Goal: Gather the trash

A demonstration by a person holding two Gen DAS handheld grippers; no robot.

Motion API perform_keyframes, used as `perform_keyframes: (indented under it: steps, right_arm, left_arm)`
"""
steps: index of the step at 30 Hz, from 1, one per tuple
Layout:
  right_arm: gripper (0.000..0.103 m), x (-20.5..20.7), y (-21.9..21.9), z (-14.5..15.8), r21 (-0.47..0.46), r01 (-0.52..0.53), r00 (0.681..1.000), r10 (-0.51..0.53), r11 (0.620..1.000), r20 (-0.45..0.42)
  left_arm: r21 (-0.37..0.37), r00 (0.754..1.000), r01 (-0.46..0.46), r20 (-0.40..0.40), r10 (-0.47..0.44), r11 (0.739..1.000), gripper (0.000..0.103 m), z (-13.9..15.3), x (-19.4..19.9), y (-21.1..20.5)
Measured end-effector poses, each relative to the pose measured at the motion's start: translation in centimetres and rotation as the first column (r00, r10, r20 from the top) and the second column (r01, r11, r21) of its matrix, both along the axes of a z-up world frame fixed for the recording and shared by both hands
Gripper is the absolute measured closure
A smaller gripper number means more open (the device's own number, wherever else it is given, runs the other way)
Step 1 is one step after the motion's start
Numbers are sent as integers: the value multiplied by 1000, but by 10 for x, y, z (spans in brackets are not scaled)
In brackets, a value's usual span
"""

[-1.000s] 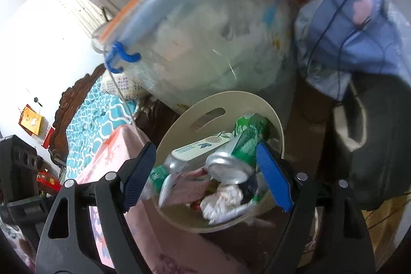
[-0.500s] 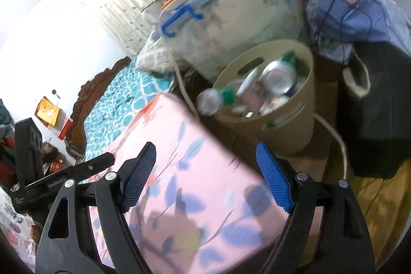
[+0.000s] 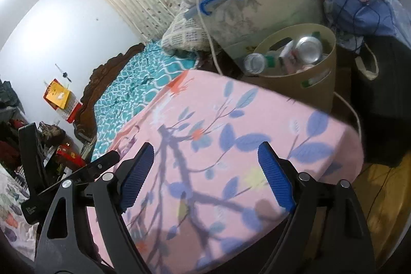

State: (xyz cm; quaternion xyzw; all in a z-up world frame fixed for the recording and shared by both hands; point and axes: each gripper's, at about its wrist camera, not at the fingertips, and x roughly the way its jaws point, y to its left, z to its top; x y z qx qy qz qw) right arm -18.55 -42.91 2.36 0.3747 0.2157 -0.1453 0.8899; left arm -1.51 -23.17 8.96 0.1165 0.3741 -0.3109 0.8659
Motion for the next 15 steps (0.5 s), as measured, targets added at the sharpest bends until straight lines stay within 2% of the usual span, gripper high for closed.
perform_keyframes:
  steps: [8, 15]
  right_arm:
    - [19, 2, 36, 13, -32, -31, 999, 31, 999, 7]
    - [15, 4, 52, 20, -53, -31, 999, 31, 998, 4]
  left_arm:
    - [-14, 998, -38, 51, 39, 999, 16, 8, -12, 35]
    - [-17, 996, -62, 60, 63, 998, 9, 10, -13, 53]
